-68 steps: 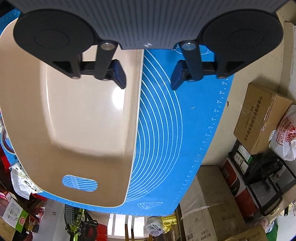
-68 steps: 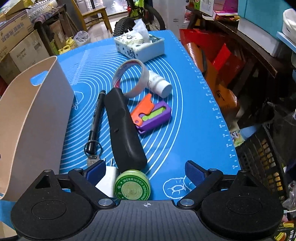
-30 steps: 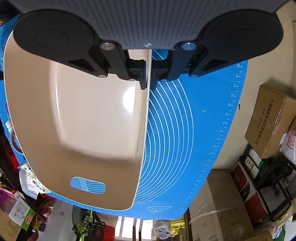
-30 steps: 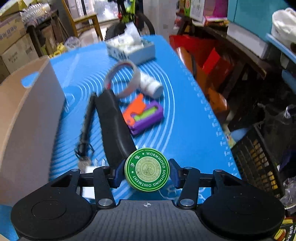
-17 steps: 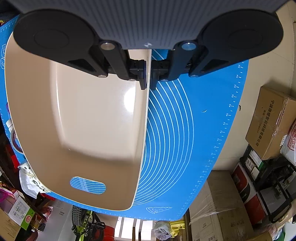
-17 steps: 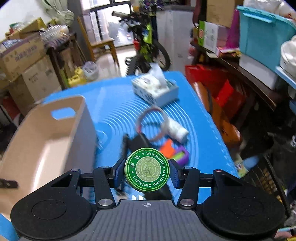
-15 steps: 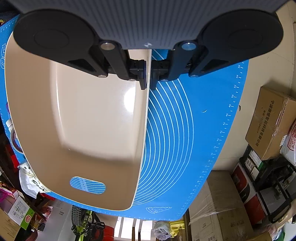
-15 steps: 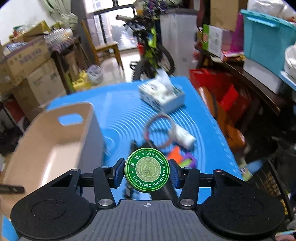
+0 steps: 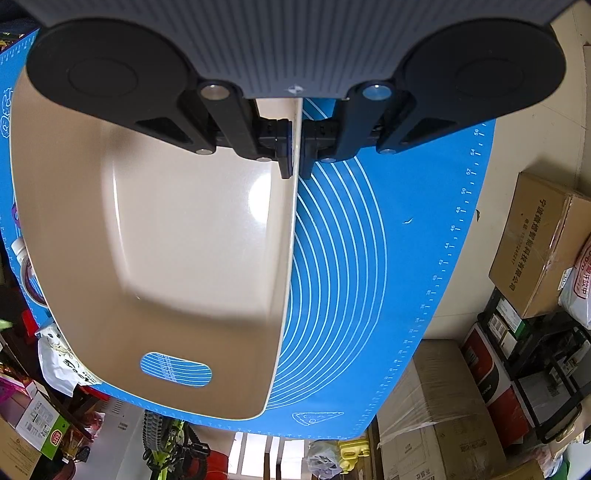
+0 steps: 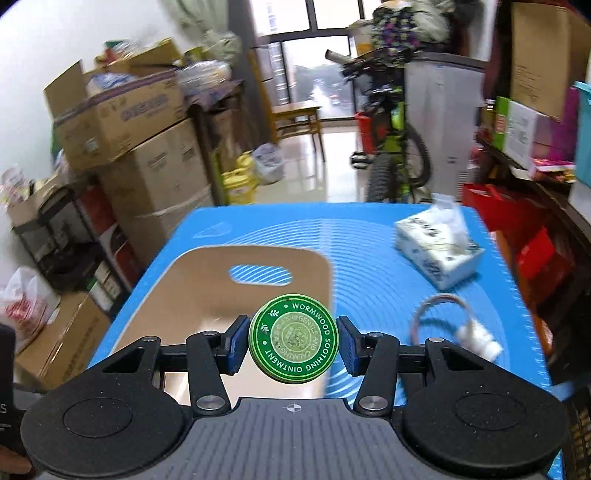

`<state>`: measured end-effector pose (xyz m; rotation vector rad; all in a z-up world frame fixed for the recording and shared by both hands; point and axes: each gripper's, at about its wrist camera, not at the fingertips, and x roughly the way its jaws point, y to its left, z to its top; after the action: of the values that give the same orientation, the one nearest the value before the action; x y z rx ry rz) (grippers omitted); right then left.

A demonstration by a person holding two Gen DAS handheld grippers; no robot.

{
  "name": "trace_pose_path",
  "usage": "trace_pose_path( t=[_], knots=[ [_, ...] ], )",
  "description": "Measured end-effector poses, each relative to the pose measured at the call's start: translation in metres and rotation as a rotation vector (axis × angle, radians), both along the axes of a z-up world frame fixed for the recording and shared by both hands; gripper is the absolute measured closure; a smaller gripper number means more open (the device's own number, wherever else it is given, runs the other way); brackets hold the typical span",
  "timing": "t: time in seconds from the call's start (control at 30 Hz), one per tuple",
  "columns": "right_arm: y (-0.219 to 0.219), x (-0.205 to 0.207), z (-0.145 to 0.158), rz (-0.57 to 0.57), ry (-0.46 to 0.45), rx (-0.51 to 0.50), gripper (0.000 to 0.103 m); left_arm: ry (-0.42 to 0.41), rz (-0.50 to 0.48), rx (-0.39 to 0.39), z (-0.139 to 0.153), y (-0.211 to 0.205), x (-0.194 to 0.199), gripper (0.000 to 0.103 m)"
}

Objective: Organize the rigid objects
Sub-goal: 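Carry the green tin into the beige bin and release it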

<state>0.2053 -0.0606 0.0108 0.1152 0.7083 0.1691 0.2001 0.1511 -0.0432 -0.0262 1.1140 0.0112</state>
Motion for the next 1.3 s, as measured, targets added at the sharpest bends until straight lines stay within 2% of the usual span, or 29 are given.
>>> trace_pose_path(
  t=[0.2,0.37,0.8,0.97,1.0,1.07,1.27,1.3],
  knots=[
    [0.039,0.009,-0.018,0.089,0.050,-0.052,0.048,0.000,0.001,0.002,-0.001,0.000,0.000,0.098],
    [0.061,0.013,-0.043,0.140,0.129,-0.102,0.048,0.000,0.000,0.003,-0.001,0.000,-0.001,0.098],
    [0.081,0.021,-0.088,0.201,0.334,-0.184,0.048,-0.001,0.001,-0.003,-0.001,0.000,0.000,0.099],
    [0.084,0.023,-0.089,0.204,0.360,-0.190,0.047,0.000,0.002,-0.003,-0.001,0.000,0.000,0.098],
    [0.084,0.022,-0.089,0.207,0.361,-0.188,0.042,0.000,0.002,-0.003,-0.001,0.000,0.000,0.098],
    [0.082,0.021,-0.087,0.211,0.353,-0.179,0.041,0.000,0.004,-0.004,-0.001,0.000,0.000,0.098],
    [0.074,0.009,-0.066,0.240,0.275,-0.145,0.033,0.002,0.005,-0.003,-0.001,-0.001,0.000,0.098],
    [0.072,0.007,-0.060,0.241,0.256,-0.146,0.029,0.002,0.006,-0.004,-0.001,0.000,0.000,0.098]
  ],
)
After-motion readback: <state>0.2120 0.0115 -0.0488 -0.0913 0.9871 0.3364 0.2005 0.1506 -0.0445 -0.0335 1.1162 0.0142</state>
